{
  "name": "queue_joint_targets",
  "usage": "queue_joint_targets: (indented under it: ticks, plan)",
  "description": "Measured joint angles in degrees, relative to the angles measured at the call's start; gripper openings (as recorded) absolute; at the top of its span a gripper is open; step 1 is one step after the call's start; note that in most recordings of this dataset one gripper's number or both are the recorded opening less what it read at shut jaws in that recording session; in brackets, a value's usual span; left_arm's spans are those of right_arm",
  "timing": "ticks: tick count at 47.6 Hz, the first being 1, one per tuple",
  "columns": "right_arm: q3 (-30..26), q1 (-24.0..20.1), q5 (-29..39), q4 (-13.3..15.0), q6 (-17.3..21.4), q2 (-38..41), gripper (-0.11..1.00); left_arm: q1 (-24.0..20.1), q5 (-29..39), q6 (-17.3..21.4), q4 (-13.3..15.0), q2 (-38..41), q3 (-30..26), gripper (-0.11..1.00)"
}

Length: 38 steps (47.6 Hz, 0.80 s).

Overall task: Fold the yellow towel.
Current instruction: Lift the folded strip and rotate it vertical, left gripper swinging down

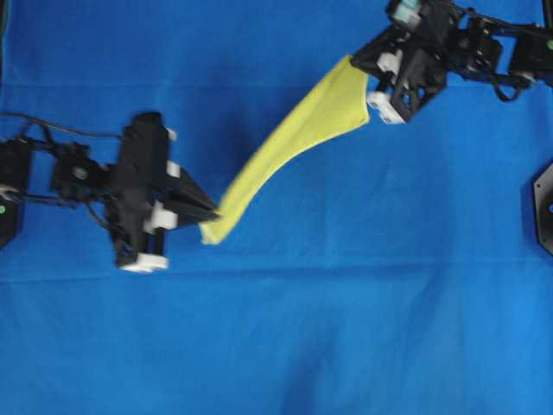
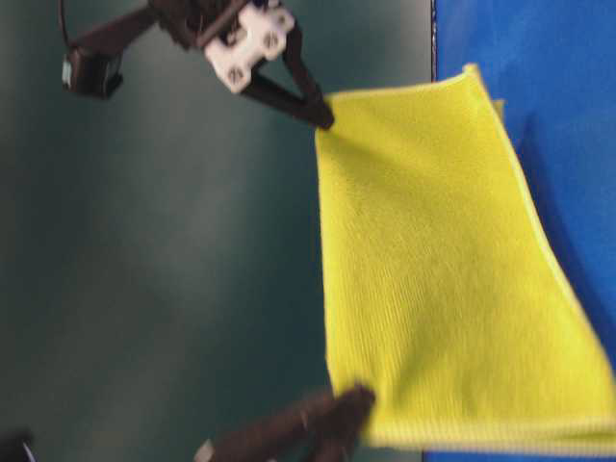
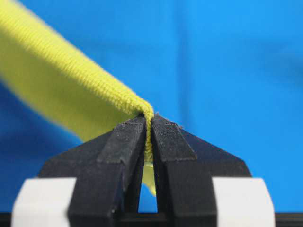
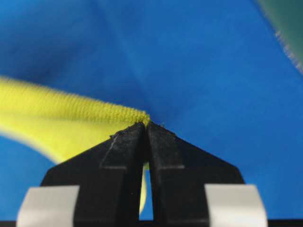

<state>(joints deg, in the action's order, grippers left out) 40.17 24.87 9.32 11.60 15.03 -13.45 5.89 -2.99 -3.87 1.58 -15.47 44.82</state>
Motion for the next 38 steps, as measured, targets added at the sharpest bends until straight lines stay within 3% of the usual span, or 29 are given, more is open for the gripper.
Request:
queue_joint_targets:
  ticks: [17,31,38]
  plan:
    - [-10.9,0.88,0.09,4.57,-0.26,9.05,0.02,3.25,-0.7,4.22,0.0,14.06,-16.17,0.02]
    - [-11.69,0.88,0.53,5.54,-0.26,9.58,0.02,3.25,-0.7,4.66,0.0,16.96,-18.02,0.02]
    - [-8.88,1.93,0.7,5.54,0.0,7.91,0.02,2.99,-1.67,4.75,0.0,18.63,-19.07,0.02]
